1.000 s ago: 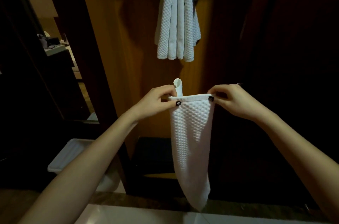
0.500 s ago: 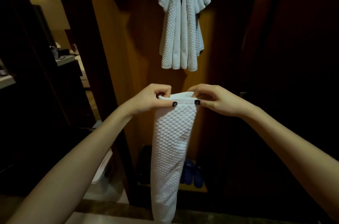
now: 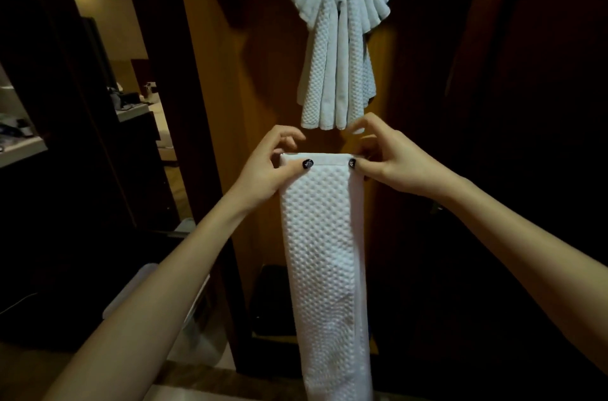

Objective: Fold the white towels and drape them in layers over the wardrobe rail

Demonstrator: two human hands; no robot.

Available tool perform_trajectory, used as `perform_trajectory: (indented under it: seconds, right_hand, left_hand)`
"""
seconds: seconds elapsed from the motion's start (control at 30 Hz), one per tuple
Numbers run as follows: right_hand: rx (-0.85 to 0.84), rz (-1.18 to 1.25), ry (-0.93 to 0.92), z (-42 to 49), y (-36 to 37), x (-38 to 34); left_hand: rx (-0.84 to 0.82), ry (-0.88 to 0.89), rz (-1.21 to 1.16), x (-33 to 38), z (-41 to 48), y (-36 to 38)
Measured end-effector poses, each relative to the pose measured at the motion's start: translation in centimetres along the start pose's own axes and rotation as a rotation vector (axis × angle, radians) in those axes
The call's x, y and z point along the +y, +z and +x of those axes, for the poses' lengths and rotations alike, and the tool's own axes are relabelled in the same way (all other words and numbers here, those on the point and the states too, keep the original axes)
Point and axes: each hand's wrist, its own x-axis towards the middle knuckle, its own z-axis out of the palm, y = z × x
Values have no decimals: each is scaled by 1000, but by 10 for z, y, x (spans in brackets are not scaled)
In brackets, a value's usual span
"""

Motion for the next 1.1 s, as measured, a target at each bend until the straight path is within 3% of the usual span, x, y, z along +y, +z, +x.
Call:
perform_trajectory:
  seconds: [0.1, 0.23, 0.4, 0.6, 0.83, 1.1]
  right_hand:
    - [18, 117, -18, 3, -6, 1]
    - [149, 172, -49, 10, -18, 4]
    - [310, 129, -34, 24, -36, 6]
    - [827, 159, 82, 26, -23, 32]
    - [697, 345, 189, -25, 58, 88]
    - [420, 457, 283, -26, 91, 84]
  left_hand:
    - [-90, -14, -96, 0, -12, 5]
    - [-175, 13, -26, -10, -19, 18]
    - [-85, 56, -129, -4, 1, 40]
    - [10, 89, -212, 19, 48, 52]
    - [42, 55, -232, 28, 83, 37]
    - [81, 16, -213, 31, 88, 4]
